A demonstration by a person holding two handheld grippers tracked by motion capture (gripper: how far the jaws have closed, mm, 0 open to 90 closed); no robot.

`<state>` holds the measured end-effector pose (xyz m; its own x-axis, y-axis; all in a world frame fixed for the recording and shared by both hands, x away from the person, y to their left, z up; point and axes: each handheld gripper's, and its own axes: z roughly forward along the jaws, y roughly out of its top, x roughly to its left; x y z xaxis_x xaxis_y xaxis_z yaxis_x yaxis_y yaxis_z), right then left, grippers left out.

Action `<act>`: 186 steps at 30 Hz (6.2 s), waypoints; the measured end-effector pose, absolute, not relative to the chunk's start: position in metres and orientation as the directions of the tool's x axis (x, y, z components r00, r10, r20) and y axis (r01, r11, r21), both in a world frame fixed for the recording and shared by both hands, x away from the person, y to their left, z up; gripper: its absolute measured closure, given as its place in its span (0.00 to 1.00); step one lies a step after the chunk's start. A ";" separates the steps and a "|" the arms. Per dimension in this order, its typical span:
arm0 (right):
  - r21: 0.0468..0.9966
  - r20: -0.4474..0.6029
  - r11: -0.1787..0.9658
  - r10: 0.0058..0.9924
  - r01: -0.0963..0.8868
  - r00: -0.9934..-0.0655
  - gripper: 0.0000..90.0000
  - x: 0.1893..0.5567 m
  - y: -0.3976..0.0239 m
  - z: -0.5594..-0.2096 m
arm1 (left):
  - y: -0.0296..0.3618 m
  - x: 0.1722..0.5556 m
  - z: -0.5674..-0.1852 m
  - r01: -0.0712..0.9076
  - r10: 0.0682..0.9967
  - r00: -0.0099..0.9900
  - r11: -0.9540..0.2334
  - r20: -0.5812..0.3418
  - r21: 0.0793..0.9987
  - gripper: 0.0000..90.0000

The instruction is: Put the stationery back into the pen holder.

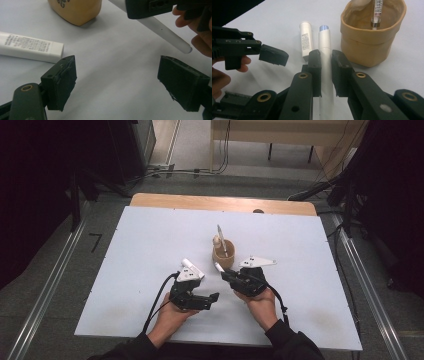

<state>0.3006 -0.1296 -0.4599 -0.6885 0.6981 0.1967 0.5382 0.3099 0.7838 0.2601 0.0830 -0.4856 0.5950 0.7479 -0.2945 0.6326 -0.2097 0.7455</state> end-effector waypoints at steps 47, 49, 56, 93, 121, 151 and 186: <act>0.841 0.225 0.238 0.664 0.486 -0.713 0.85 0.298 -0.122 -0.464 | 0.058 0.280 -0.488 0.696 0.631 0.601 -0.114 -0.490 0.709 0.43; 0.840 0.226 0.237 0.665 0.488 -0.712 0.85 0.298 -0.122 -0.464 | 0.058 0.281 -0.489 0.702 0.621 0.600 -0.106 -0.504 0.704 0.45; 0.842 0.227 0.233 0.665 0.486 -0.712 0.85 0.299 -0.122 -0.464 | 0.058 0.282 -0.489 0.705 0.586 0.611 -0.097 -0.532 0.702 0.57; 0.864 0.233 0.201 0.654 0.462 -0.720 0.76 0.294 -0.130 -0.454 | 0.072 0.288 -0.489 0.740 0.581 0.551 -0.010 -0.599 0.672 0.87; 0.796 0.192 0.307 0.689 0.521 -0.699 0.45 0.294 -0.162 -0.461 | 0.093 0.287 -0.473 0.636 0.677 0.559 0.021 -0.479 0.771 0.87; 0.711 0.153 0.391 0.725 0.585 -0.671 0.37 0.292 -0.169 -0.477 | 0.092 0.312 -0.445 0.469 0.762 0.557 0.041 -0.332 0.882 0.87; 0.710 0.168 0.384 0.723 0.591 -0.671 0.37 0.292 -0.169 -0.477 | 0.070 0.347 -0.446 0.458 0.810 0.519 0.007 -0.274 0.889 0.87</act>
